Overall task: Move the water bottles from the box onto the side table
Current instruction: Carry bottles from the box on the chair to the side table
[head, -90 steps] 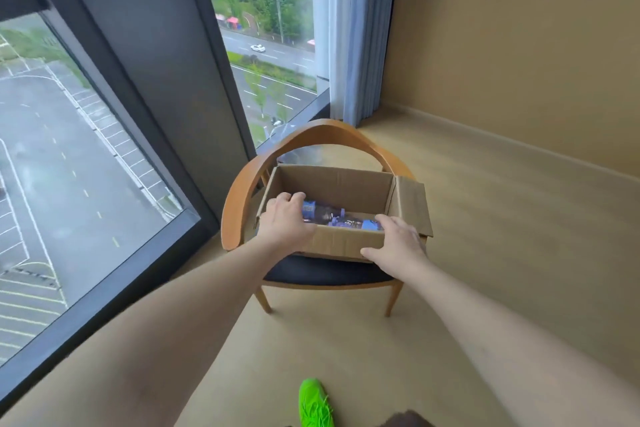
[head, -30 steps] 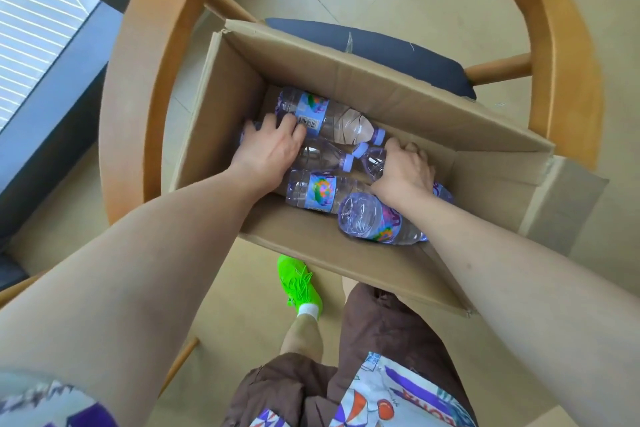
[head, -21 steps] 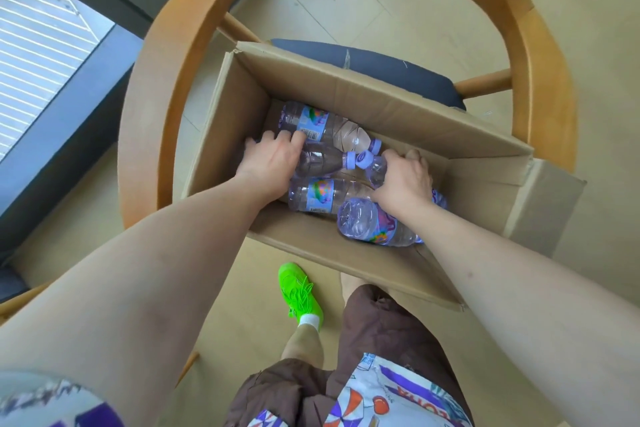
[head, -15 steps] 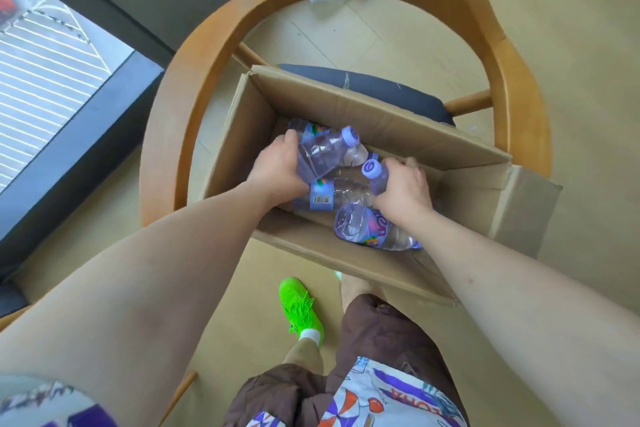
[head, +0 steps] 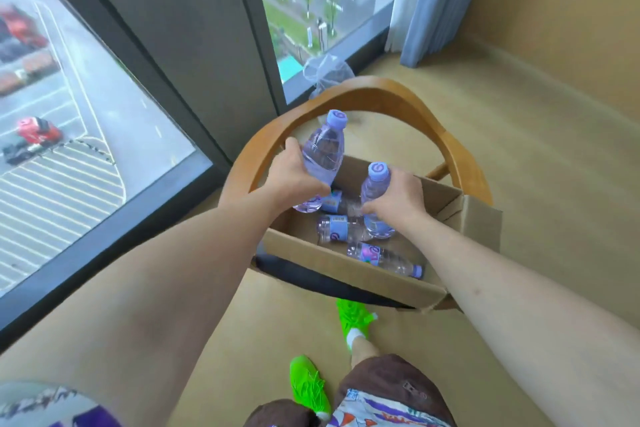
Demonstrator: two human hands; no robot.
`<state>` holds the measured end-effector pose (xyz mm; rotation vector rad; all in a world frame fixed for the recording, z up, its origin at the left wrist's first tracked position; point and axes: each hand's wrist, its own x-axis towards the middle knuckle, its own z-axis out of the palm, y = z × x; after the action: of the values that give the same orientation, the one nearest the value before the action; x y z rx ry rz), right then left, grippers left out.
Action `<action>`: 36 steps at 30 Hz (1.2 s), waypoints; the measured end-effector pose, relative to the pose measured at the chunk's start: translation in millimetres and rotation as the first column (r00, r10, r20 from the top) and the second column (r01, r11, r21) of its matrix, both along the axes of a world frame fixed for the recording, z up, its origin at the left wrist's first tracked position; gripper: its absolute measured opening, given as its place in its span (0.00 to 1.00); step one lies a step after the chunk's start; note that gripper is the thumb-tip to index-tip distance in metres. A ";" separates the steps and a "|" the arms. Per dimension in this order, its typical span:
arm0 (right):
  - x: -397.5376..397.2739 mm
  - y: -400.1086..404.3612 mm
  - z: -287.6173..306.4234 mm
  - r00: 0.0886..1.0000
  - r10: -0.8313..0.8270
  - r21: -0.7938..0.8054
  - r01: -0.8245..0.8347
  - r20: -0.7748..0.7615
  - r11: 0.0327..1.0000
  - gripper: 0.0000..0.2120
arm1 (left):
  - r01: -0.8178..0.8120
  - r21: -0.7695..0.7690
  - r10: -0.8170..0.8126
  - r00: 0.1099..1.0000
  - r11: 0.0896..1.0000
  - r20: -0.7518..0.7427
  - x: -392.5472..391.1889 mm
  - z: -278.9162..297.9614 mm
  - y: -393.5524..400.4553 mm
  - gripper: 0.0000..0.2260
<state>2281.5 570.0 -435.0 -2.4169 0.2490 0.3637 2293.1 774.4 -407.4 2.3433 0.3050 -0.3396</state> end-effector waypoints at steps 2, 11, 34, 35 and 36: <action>-11.9 12.6 31.9 0.998 -0.021 0.034 0.019 0.067 0.999 0.31 | -0.028 -0.056 0.032 0.997 0.998 0.075 -16.5 34.0 9.3 0.29; -54.5 71.7 157.4 0.947 0.055 0.206 -0.125 0.316 0.970 0.29 | -0.177 -0.246 0.242 0.933 0.953 0.266 -96.5 149.4 67.9 0.29; -358.0 272.2 262.2 0.435 0.763 0.341 -0.892 0.478 0.295 0.27 | -0.921 -0.305 0.885 0.081 0.242 0.459 -554.7 236.8 153.4 0.39; -384.2 281.8 265.5 0.400 0.775 0.338 -0.906 0.490 0.254 0.27 | -0.928 -0.318 0.886 0.029 0.197 0.463 -584.5 240.2 154.3 0.40; -411.7 290.9 268.8 0.362 0.787 0.334 -0.919 0.499 0.211 0.26 | -0.932 -0.332 0.885 -0.025 0.147 0.465 -614.2 243.8 154.5 0.41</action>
<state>1869.8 860.9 -166.2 -1.6744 -1.2715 0.5377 1678.9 928.9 -163.5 1.5922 1.4912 1.1001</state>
